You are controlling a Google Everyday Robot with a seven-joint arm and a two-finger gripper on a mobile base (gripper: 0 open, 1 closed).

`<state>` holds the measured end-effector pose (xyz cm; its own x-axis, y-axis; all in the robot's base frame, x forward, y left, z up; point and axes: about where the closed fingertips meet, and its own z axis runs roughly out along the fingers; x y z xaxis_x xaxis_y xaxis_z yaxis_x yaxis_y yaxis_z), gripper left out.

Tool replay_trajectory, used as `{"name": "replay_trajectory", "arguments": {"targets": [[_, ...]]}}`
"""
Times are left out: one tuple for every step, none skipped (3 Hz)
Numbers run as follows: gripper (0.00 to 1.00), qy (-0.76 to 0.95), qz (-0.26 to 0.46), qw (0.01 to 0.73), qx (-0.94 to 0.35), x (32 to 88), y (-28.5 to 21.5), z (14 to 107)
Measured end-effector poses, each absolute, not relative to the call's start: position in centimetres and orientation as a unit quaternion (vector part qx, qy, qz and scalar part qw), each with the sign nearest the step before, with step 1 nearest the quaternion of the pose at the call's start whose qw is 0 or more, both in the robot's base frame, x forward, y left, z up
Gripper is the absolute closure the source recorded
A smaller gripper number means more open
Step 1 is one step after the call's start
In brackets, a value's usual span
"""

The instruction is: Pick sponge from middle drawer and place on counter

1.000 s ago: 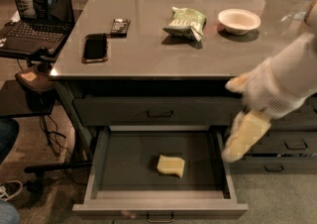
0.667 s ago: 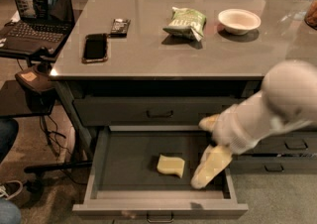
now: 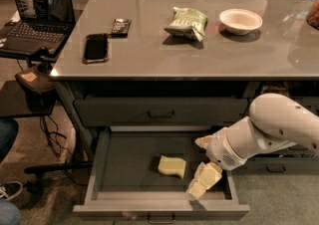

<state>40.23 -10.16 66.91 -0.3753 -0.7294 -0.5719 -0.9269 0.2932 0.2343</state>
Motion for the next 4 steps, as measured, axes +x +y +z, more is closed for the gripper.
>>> {"name": "replay_trajectory", "arguments": {"targets": [[0.00,0.782,0.279,0.240,-0.503,42.7,-11.3,66.3],[0.00,0.779,0.241,0.341,-0.467,46.5,-14.0,67.6],[0.00,0.782,0.223,0.356,-0.460,47.2,-14.9,67.7],[0.00,0.783,0.231,0.355,-0.456,46.9,-14.5,66.8]]}}
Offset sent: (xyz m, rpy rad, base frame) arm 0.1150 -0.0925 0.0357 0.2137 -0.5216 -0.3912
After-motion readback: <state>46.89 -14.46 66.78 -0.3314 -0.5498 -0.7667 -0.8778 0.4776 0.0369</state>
